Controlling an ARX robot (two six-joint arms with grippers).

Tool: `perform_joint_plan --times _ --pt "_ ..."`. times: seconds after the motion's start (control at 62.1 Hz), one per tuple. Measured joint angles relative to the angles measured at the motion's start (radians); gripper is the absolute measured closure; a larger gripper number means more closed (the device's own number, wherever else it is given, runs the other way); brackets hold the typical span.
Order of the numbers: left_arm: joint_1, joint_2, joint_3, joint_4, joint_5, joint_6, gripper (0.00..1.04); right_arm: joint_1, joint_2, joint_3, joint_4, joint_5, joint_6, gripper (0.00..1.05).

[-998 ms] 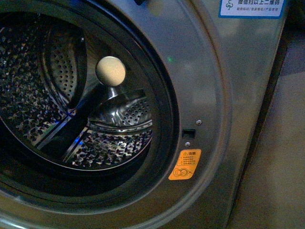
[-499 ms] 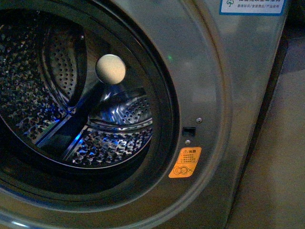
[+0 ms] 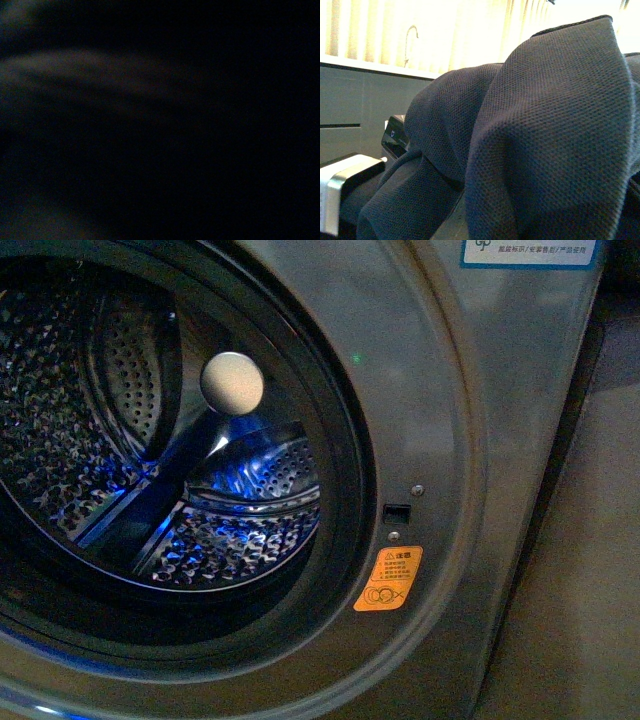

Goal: Put clothes into washing machine

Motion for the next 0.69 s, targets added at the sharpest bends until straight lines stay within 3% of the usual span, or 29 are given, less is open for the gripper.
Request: perform_joint_plan --times 0.161,0.258,0.386,0.692 --pt "0.000 0.005 0.004 0.000 -0.034 0.003 0.07 0.000 0.000 0.000 0.000 0.000 -0.002 0.89" --pt "0.000 0.004 0.004 -0.010 -0.059 0.005 0.08 0.000 0.000 0.000 0.000 -0.001 -0.003 0.73" --pt "0.007 0.004 0.004 -0.021 -0.090 0.003 0.26 0.000 -0.002 0.000 0.002 -0.002 -0.003 0.57" --pt "0.093 -0.003 -0.027 -0.005 -0.136 -0.054 0.77 0.000 -0.007 0.000 0.004 -0.005 -0.002 0.06"
